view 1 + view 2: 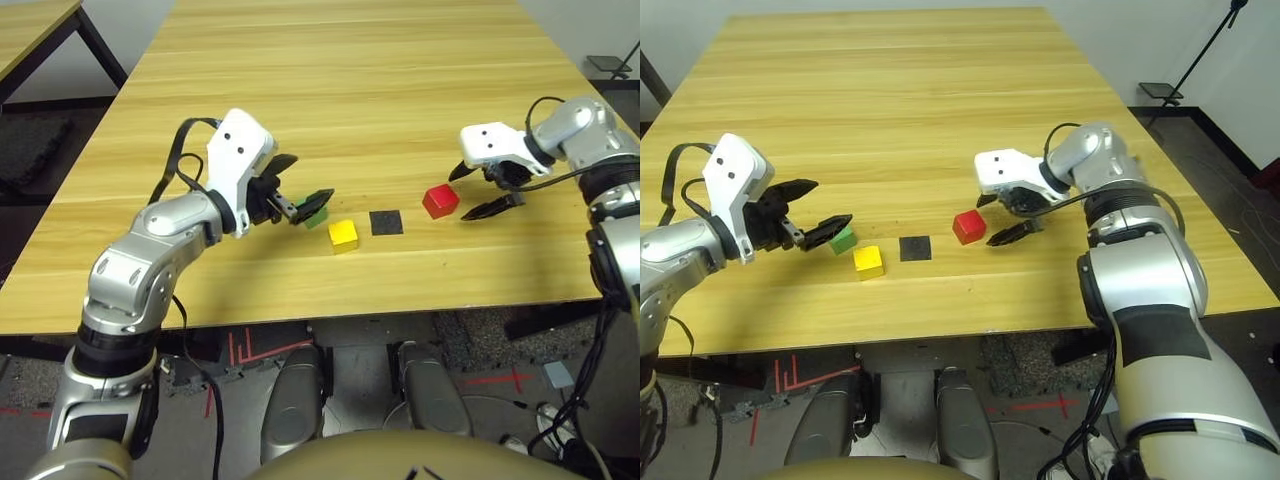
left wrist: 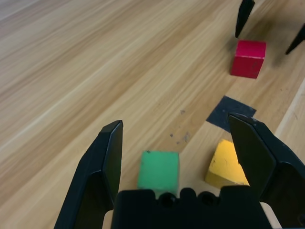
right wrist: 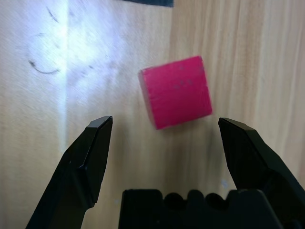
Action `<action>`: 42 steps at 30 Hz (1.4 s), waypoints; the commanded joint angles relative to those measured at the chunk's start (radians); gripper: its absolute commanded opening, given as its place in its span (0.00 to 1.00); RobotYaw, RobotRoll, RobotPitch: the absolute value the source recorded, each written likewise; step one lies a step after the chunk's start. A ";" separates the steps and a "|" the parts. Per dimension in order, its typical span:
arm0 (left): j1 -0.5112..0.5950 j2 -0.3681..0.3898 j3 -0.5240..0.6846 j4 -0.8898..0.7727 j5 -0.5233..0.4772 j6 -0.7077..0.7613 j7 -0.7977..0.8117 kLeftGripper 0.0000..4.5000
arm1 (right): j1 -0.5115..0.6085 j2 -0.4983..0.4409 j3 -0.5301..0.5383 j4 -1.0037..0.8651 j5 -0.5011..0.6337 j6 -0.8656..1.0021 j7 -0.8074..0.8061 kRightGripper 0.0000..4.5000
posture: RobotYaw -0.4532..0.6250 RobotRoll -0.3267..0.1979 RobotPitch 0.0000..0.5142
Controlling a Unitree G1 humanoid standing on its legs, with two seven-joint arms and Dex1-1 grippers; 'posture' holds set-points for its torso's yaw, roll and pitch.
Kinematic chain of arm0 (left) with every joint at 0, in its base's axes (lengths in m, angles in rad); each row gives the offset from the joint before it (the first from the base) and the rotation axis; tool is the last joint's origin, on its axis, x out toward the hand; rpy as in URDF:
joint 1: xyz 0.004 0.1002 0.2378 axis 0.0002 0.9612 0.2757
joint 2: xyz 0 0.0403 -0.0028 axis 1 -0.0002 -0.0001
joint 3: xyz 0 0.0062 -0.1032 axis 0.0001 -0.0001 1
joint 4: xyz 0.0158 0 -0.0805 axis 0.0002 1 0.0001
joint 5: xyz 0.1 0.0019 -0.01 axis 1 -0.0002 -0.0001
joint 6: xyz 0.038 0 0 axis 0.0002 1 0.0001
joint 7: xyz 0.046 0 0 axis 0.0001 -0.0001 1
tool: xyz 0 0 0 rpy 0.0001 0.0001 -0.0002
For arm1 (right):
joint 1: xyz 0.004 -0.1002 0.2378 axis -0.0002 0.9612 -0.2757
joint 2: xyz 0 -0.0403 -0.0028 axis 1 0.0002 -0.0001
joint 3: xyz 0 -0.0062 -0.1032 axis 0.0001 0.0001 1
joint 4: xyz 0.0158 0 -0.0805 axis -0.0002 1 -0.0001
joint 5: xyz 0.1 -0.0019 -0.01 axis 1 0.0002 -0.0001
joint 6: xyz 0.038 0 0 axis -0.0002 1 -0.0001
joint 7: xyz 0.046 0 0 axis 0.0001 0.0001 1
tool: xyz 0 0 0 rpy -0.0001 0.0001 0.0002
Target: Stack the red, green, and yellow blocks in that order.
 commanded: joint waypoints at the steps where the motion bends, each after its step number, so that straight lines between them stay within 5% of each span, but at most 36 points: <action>1: 0.025 -0.006 0.020 -0.042 0.002 0.020 0.031 0.99 | -0.015 0.018 0.016 0.017 -0.031 -0.019 -0.047 1.00 | 0.90 0.20 0.19; 12: 0.067 -0.045 0.025 -0.107 -0.007 0.051 0.100 0.99 | -0.011 0.060 0.050 0.026 -0.083 -0.061 -0.114 1.00 | 0.94 0.19 0.22; 21: 0.042 -0.079 0.015 -0.117 -0.014 0.082 0.139 1.00 | -0.023 0.073 -0.058 0.005 0.032 0.019 -0.049 0.46 | 0.95 0.17 0.24; 26: 0.012 -0.094 -0.009 -0.103 -0.004 0.086 0.147 1.00 | -0.018 0.081 -0.098 -0.086 0.120 0.133 0.120 0.46 | 0.93 0.16 0.22; 31: -0.028 -0.082 -0.037 -0.065 0.005 0.077 0.122 1.00 | 0.055 0.083 0.009 -0.321 0.170 0.340 0.145 0.46 | 0.92 0.15 0.20; 37: -0.111 -0.081 -0.068 -0.018 0.027 0.065 0.112 1.00 | 0.149 0.080 0.090 -0.632 0.112 0.519 0.135 0.46 | 0.94 0.13 0.18; 42: -0.123 -0.092 -0.076 -0.008 0.046 0.068 0.120 1.00 | 0.152 0.127 0.120 -0.694 0.054 0.677 0.025 0.46 | 0.96 0.12 0.19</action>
